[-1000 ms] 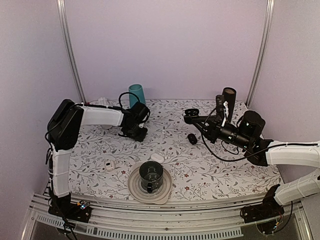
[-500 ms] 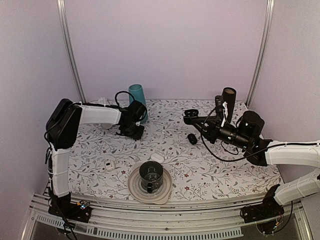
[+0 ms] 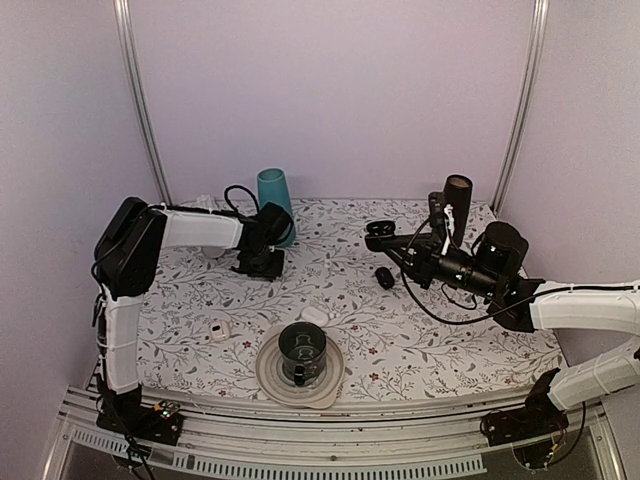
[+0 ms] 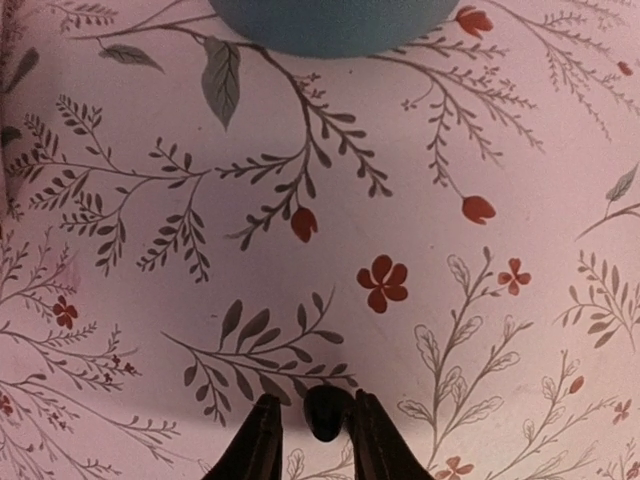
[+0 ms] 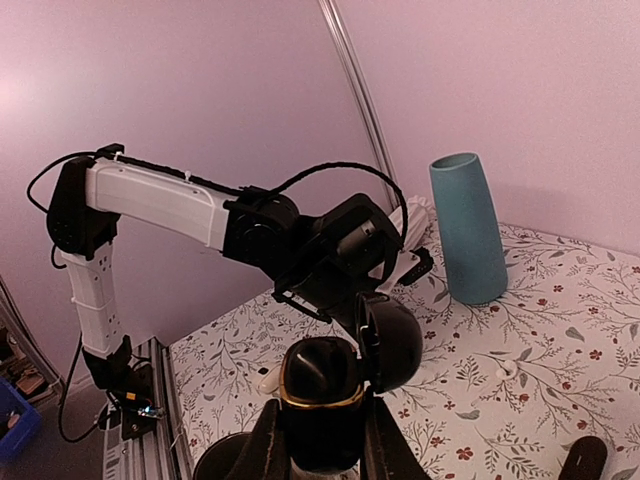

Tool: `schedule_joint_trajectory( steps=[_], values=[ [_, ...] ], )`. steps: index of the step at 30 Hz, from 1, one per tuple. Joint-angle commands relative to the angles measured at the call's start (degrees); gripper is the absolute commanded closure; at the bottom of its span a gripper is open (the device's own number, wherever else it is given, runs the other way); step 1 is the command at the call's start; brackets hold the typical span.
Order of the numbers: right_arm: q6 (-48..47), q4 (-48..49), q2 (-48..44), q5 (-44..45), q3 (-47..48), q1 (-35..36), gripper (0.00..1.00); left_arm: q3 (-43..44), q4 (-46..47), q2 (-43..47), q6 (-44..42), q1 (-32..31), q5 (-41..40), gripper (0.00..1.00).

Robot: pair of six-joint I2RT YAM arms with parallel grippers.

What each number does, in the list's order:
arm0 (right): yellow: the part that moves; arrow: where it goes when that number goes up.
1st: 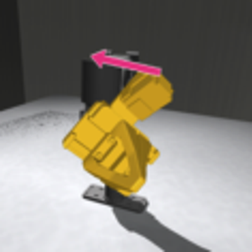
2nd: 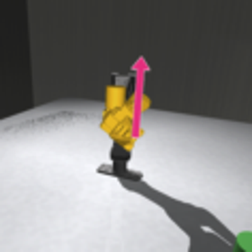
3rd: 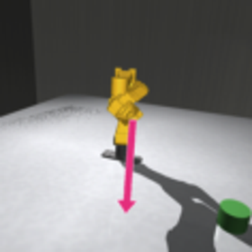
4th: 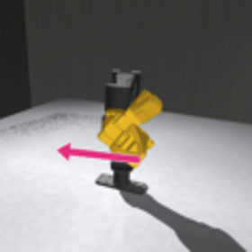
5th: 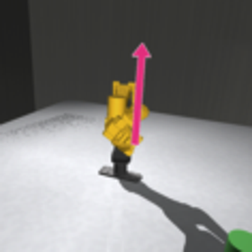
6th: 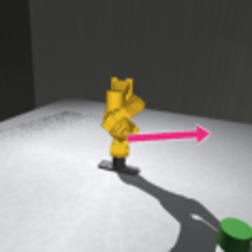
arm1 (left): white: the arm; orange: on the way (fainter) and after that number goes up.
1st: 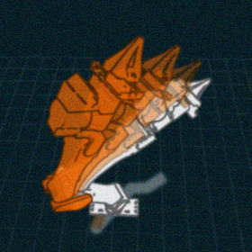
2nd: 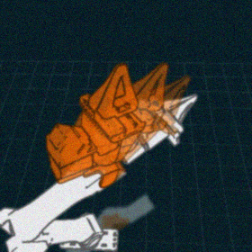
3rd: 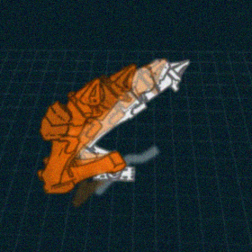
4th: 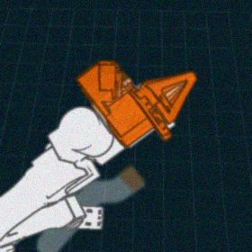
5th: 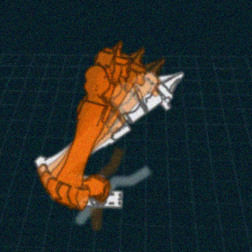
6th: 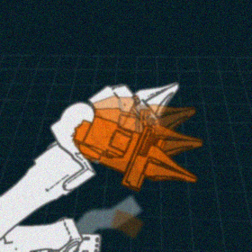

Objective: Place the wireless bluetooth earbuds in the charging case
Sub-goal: Adjust the left earbud at the center of the board.

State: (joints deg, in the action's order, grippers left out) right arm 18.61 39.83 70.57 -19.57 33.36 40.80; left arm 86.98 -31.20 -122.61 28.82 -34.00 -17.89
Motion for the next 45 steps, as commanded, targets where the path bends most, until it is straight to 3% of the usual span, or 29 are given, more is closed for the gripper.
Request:
schedule_joint_trajectory(
  steps=[1,19,37,45],
  values=[
    [-0.3,-0.1,-1.1,-2.9,1.2,-0.3,0.97,1.1,-1.4,-1.3,6.1,0.4,-0.5,0.74],
    [-1.2,-0.6,-3.0,-5.0,-0.5,-0.3,0.97,3.3,-2.0,-4.3,11.2,0.0,-1.7,0.75],
    [0.2,-1.2,-1.7,-3.9,-1.2,-0.3,0.97,1.3,0.3,-2.6,6.1,-0.4,-1.1,0.85],
    [1.6,-1.2,0.5,-3.2,-0.1,-0.3,0.97,0.9,1.5,-1.9,1.6,-0.6,0.3,0.74]
  ],
)
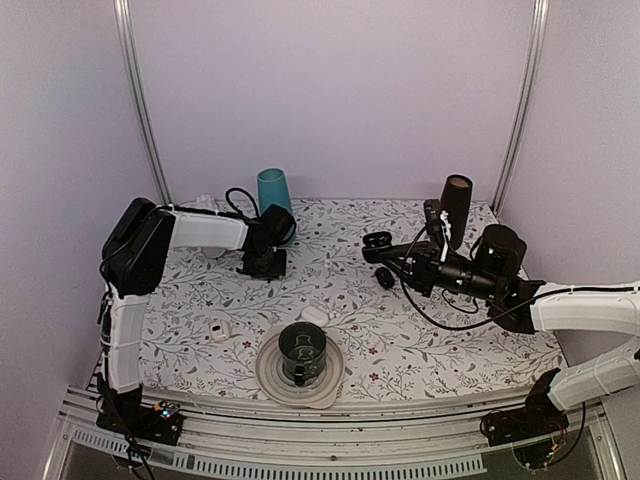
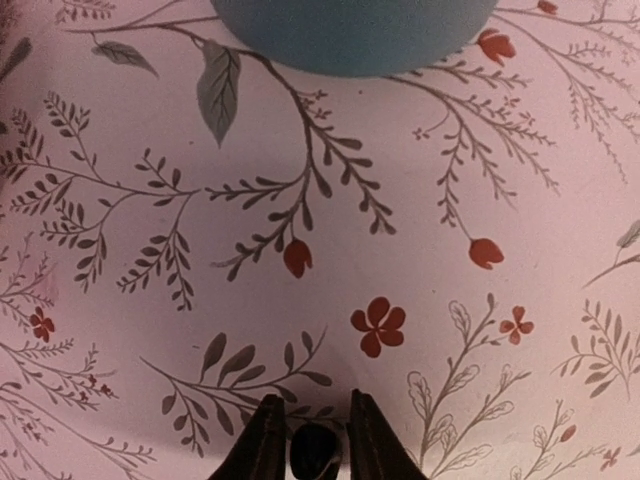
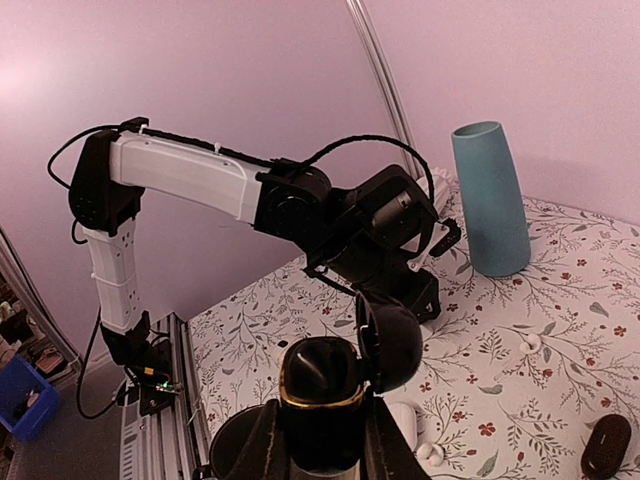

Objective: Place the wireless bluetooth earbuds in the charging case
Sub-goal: Adjust the left earbud at the center of the board, then pick up the left earbud from the center of the board.

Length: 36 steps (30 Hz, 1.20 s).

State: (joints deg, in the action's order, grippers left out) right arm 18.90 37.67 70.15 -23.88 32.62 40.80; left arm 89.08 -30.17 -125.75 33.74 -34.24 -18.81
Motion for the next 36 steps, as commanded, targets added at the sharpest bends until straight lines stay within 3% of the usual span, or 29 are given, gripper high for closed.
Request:
schedule_joint_trajectory(
  steps=[1,23,31,36],
  values=[
    [1.4,1.0,0.9,1.3,0.7,-0.3,0.97,-1.3,0.5,1.3,-3.7,-0.4,1.4,0.72],
    [1.6,-0.4,1.3,2.9,1.4,-0.3,0.97,-2.6,-1.5,0.9,-12.2,-0.4,5.3,0.75],
    [2.0,-0.4,2.7,2.5,1.7,-0.3,0.97,-2.6,-1.4,1.2,-12.6,-0.4,5.4,0.89],
    [2.6,0.0,4.2,2.8,2.1,-0.1,0.97,-3.2,1.2,3.2,-12.7,-0.4,6.8,0.91]
  ],
)
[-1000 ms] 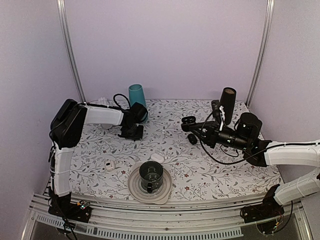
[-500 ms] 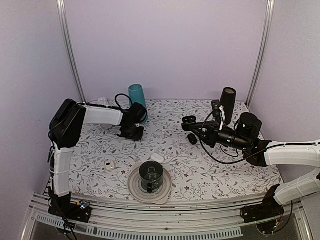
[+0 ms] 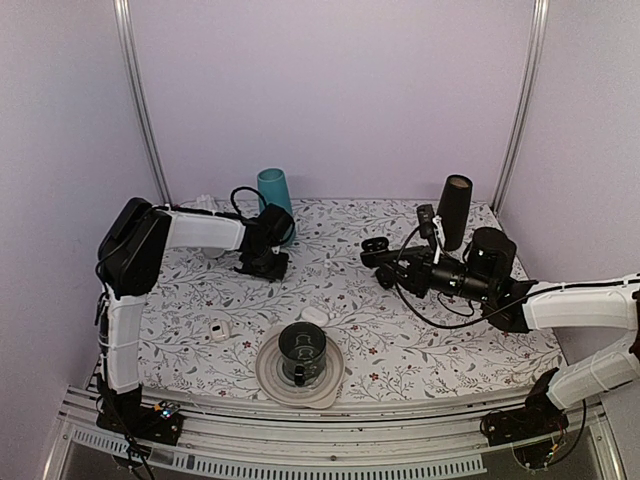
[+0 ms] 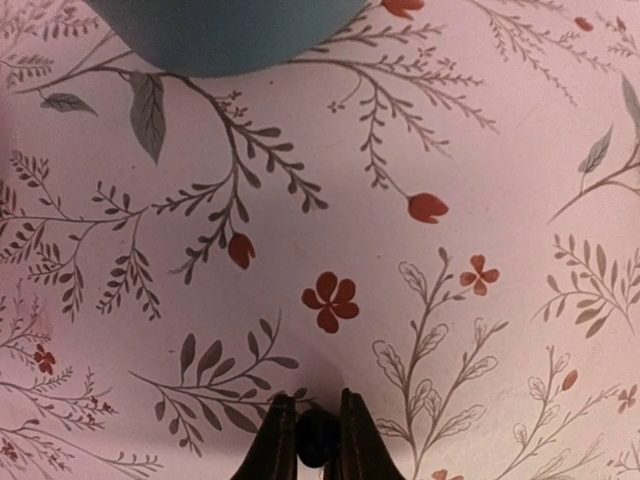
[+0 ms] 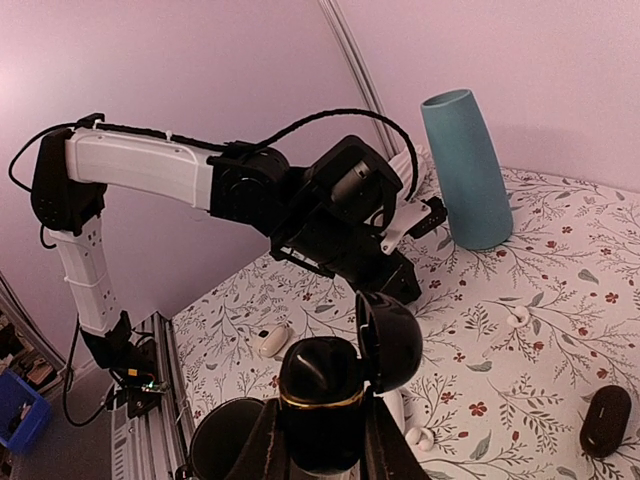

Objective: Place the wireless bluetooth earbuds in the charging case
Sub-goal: Pick up the left earbud from the center of the board.

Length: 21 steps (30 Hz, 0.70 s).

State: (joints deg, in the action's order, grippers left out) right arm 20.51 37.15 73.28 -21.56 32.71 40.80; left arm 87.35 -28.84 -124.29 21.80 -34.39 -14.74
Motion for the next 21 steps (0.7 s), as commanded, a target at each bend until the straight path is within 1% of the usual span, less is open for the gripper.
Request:
schedule_joint_trajectory(
  steps=[1,10,13,21],
  values=[
    [1.1,0.7,1.3,0.8,2.0,0.0,0.97,-1.8,0.9,2.5,-0.9,-0.2,3.2,0.92],
    [2.1,5.6,4.8,1.6,2.3,0.2,0.97,-3.9,12.4,10.9,-0.2,-0.7,7.4,0.92],
    [2.6,7.6,5.5,1.7,2.9,0.3,0.97,-3.0,14.7,15.2,0.0,-1.1,8.9,0.92],
    [3.9,13.9,8.6,1.8,5.3,0.3,0.97,-0.3,20.5,20.6,1.2,-2.2,14.1,0.91]
  ],
)
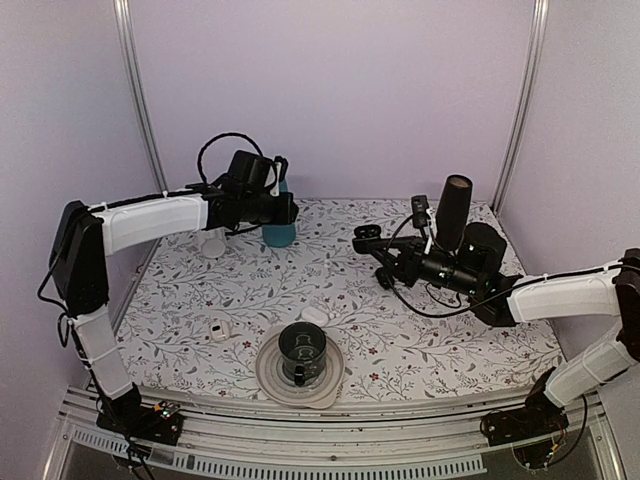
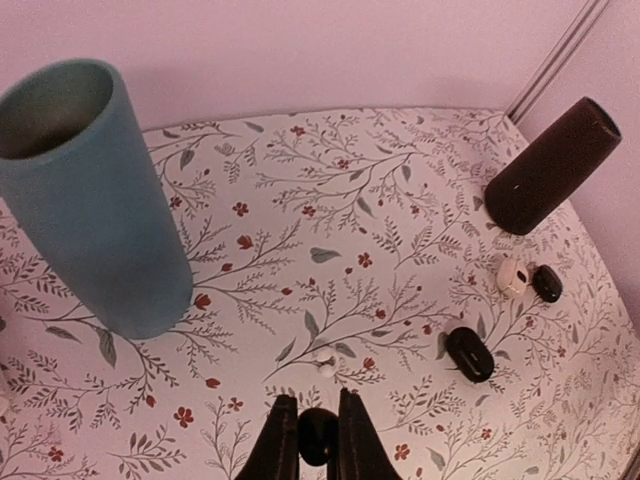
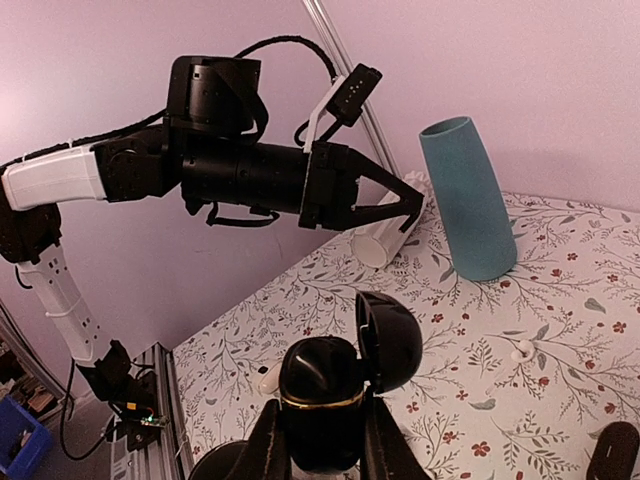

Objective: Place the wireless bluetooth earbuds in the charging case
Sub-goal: Pick up the left earbud from the center of the board, then insert the left earbud into the left side groove of the charging case.

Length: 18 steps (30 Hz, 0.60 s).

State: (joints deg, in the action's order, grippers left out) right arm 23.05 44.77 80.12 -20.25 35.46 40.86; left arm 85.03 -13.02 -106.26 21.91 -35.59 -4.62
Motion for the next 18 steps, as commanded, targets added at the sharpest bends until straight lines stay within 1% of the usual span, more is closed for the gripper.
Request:
schedule_joint_trajectory(
  steps=[1,5,11,18],
  values=[
    [1.6,7.5,2.3,0.7,2.9,0.2,0.97,2.4,5.2,3.1,1.2,-1.2,4.6,0.91],
    [3.0,13.7,4.9,2.4,3.8,0.2,0.97,2.7,8.8,5.3,2.3,-1.9,8.1,0.91],
    [4.9,23.9,10.4,2.6,6.4,0.2,0.97,-1.8,18.8,9.7,4.2,-3.1,12.6,0.91],
    [6.4,31.0,16.4,2.0,10.3,0.3,0.97,-6.2,27.4,13.1,5.0,-4.5,15.3,0.9]
  ],
)
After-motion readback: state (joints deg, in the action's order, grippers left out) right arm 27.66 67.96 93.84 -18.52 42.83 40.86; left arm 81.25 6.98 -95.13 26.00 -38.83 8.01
